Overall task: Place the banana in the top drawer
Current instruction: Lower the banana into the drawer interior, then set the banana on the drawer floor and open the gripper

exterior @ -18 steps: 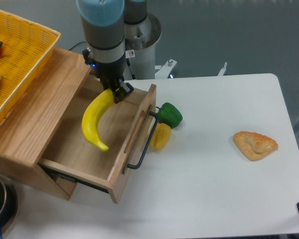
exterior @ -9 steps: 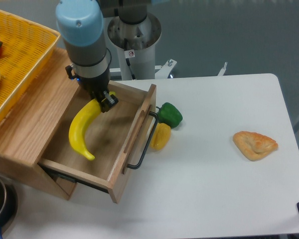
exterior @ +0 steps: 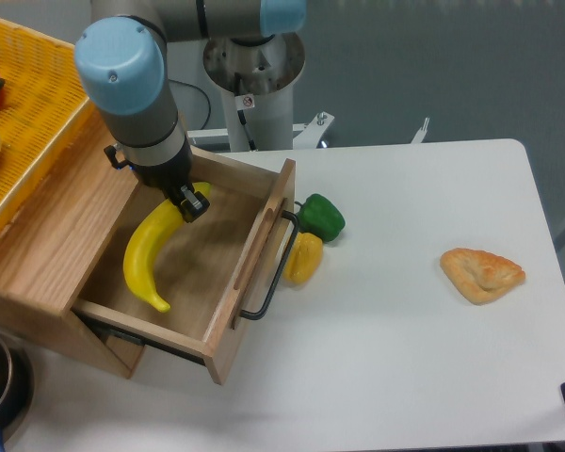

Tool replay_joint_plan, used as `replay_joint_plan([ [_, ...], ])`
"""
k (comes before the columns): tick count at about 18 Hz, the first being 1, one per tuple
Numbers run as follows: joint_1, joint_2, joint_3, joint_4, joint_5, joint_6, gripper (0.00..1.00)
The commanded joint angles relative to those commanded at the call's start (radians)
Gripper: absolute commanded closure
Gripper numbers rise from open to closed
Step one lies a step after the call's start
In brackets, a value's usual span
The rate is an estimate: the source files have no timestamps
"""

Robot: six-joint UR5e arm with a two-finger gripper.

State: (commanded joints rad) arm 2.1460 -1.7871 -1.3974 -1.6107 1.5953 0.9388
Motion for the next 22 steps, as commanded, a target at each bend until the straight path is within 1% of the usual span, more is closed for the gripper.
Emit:
replay_joint_plan([
  [3, -0.009, 0.0, -0.014, 0.023, 0.003, 0.0, 0.73],
  [15, -0.009, -0.006, -0.011, 0.025, 0.002, 0.011, 0.73],
  [22, 0.009, -0.014, -0.009, 0.054, 0.003, 0.015, 0.73],
])
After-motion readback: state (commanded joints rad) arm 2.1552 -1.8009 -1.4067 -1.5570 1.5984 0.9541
